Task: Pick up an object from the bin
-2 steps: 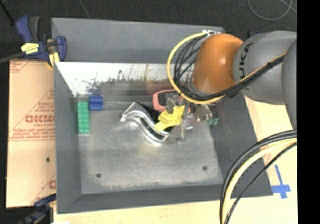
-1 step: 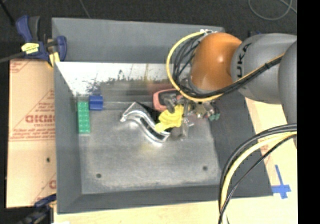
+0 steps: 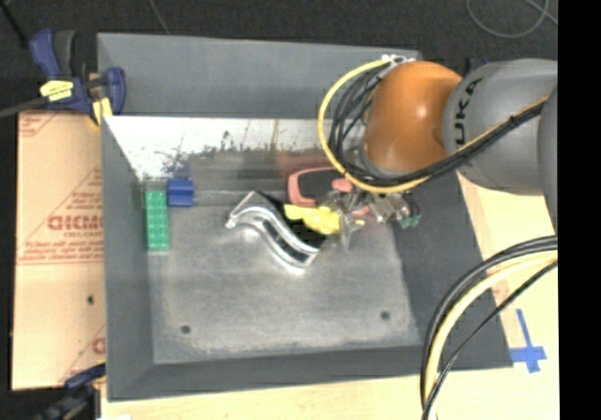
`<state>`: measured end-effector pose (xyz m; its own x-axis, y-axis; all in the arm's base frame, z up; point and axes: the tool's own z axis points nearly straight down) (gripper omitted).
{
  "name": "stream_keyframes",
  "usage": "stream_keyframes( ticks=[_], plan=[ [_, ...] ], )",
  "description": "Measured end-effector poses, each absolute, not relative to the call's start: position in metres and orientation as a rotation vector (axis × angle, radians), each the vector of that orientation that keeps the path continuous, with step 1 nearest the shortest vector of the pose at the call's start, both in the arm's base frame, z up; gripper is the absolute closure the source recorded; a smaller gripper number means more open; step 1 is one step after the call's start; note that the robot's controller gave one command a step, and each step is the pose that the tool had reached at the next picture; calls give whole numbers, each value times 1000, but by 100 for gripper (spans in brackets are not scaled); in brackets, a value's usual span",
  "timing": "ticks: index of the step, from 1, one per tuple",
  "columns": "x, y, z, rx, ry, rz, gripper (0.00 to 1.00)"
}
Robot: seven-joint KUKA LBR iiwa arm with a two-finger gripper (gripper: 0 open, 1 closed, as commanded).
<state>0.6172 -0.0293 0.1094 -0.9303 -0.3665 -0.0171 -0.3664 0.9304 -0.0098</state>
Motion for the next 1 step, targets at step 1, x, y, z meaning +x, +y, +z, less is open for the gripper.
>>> stream_keyframes(
  ticks=[1],
  plan=[
    [617,-29,109,-583,3068,-10,100]
  ],
)
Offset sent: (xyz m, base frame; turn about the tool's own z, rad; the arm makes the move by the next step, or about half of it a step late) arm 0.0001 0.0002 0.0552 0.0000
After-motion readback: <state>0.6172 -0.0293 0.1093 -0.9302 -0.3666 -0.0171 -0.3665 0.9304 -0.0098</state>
